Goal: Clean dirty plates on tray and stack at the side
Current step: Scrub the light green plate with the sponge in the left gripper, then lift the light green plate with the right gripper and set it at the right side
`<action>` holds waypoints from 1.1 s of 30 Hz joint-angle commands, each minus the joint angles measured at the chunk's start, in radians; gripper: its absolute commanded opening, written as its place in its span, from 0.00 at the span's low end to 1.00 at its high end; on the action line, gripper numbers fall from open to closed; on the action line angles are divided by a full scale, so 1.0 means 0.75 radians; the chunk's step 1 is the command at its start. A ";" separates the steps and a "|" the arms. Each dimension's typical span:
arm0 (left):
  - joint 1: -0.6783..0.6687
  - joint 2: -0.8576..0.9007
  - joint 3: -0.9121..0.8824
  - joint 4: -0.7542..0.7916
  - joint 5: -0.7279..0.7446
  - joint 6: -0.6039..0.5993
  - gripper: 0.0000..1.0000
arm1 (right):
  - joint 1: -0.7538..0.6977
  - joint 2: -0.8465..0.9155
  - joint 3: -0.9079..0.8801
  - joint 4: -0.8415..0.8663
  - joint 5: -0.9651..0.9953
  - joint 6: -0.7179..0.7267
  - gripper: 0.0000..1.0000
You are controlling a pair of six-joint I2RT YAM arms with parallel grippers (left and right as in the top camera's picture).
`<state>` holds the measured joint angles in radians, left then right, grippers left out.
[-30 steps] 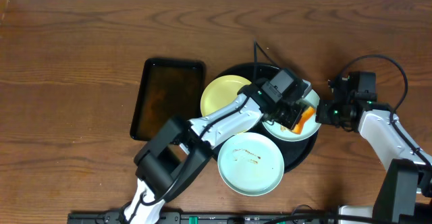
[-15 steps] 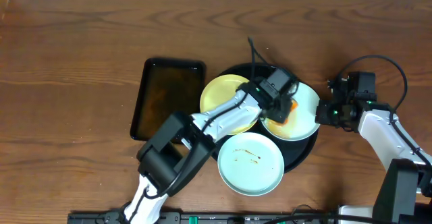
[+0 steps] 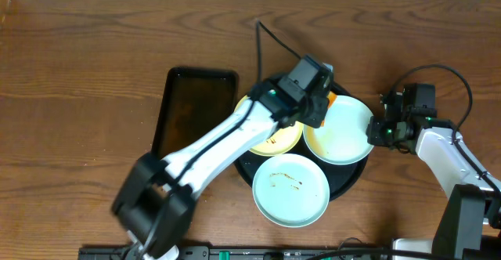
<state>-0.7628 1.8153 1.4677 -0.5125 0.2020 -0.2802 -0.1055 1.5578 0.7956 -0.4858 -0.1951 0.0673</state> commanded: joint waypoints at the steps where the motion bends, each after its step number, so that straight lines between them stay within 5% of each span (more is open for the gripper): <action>1: 0.071 -0.110 0.016 -0.101 -0.100 0.022 0.07 | 0.000 0.013 0.011 -0.001 0.004 -0.002 0.27; 8: 0.299 -0.165 0.016 -0.331 -0.225 0.022 0.08 | 0.006 0.035 0.000 -0.002 0.005 -0.002 0.25; 12: 0.467 -0.165 0.015 -0.392 -0.225 0.022 0.08 | 0.009 0.056 -0.001 0.002 0.005 -0.002 0.01; 21: 0.737 -0.165 0.014 -0.452 -0.220 0.021 0.07 | 0.009 -0.071 0.041 0.036 0.029 -0.026 0.01; 33: 0.777 -0.164 0.012 -0.478 -0.221 0.021 0.08 | 0.097 -0.445 0.070 0.039 0.523 -0.139 0.01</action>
<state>-0.1841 1.7020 1.4685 -0.8631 0.0456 -0.2802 -0.0715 1.2579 0.8310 -0.4553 0.0547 0.0219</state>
